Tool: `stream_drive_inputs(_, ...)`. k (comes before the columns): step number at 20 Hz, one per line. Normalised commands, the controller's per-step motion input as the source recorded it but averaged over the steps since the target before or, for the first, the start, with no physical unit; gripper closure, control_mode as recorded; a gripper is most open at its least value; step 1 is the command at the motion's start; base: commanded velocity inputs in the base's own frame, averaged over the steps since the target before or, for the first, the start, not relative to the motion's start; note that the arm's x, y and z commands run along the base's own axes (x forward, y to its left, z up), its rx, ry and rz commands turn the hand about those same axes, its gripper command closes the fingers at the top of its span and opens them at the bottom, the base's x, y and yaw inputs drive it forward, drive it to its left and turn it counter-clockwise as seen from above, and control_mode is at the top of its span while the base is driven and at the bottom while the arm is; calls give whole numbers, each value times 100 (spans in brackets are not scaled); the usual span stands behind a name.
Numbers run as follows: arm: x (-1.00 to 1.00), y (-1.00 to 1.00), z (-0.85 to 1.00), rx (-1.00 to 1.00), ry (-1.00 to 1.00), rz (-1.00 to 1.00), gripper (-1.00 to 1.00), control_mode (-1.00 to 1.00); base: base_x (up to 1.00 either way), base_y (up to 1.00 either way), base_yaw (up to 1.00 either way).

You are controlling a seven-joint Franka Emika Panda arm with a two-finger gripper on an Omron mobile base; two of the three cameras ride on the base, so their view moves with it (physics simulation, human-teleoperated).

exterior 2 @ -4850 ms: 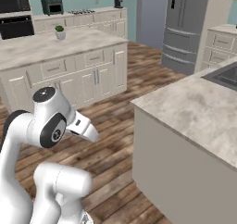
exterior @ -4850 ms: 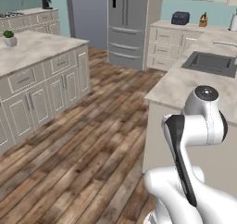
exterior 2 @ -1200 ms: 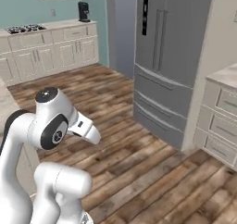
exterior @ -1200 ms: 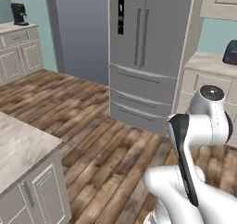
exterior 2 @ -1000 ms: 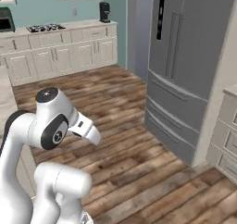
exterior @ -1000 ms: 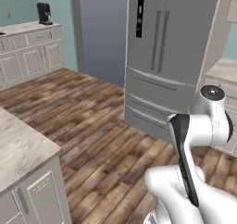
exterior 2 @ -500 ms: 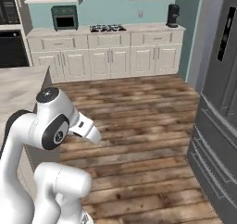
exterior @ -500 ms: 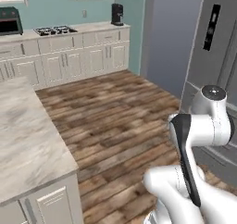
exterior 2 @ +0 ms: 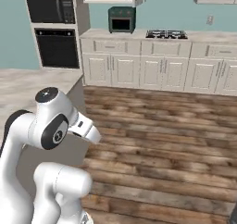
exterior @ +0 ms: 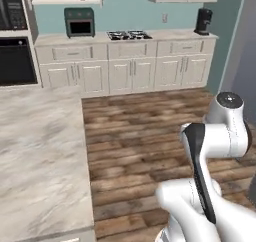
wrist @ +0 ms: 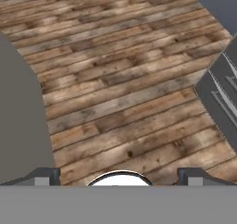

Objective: Take the smaller bowl and place it next to the appetizer plate on the dining counter , and place the larger bowl next to the plate with cooked food.

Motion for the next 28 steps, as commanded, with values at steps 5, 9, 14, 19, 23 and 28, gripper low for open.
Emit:
stream_drive_inputs(5,0,0,0,0,0,0,-100,100,100,-65,44)
stream_drive_inputs(9,0,0,0,0,0,0,-100,100,100,-83,32)
stream_drive_inputs(14,0,0,0,0,0,0,-100,100,100,-80,23)
stream_drive_inputs(19,0,0,0,0,0,0,-100,100,100,-53,22)
stream_drive_inputs(23,0,0,0,0,0,0,-100,100,100,-41,22)
stream_drive_inputs(28,0,0,0,0,0,0,-100,100,100,-42,24)
